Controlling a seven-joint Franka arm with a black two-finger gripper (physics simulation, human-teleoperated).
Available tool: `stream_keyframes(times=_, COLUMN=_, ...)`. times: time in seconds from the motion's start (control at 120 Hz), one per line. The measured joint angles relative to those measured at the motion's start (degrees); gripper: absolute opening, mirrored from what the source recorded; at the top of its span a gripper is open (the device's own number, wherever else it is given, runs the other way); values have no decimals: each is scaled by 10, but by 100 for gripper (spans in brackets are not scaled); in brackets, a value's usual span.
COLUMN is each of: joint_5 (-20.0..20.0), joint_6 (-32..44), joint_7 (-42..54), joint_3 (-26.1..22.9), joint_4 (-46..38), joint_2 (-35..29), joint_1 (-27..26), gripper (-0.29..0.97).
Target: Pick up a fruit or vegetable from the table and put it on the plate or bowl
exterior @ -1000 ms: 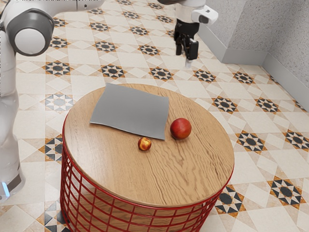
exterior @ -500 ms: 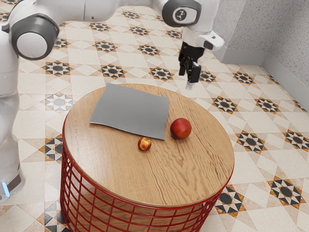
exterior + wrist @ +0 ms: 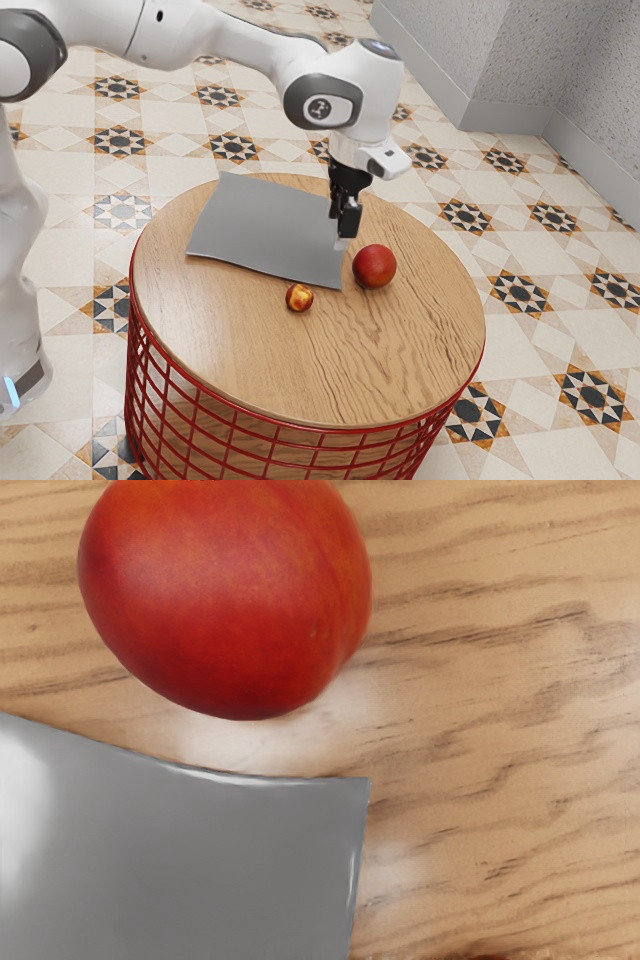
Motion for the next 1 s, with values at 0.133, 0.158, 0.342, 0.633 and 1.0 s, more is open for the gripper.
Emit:
stream_keyframes(times=0.133, joint_5=5, joint_6=9, joint_7=9, joint_3=1, joint_4=-40, joint_2=-31, joint_1=-31, gripper=68)
stream_keyframes(times=0.158, joint_5=6, joint_6=11, joint_7=10, joint_3=1, joint_4=-50, joint_2=-38, joint_1=-31, gripper=68)
stream_keyframes(times=0.342, joint_5=13, joint_6=33, joint_7=19, joint_3=3, joint_4=-103, joint_2=-64, joint_1=-43, gripper=68)
stream_keyframes(times=0.633, joint_5=10, joint_6=78, joint_7=27, joint_3=5, joint_4=-147, joint_2=-67, joint_1=-57, gripper=68)
stream_keyframes(times=1.0, joint_5=-1, joint_6=108, joint_7=33, joint_3=6, joint_4=-170, joint_2=-67, joint_1=-67, gripper=68)
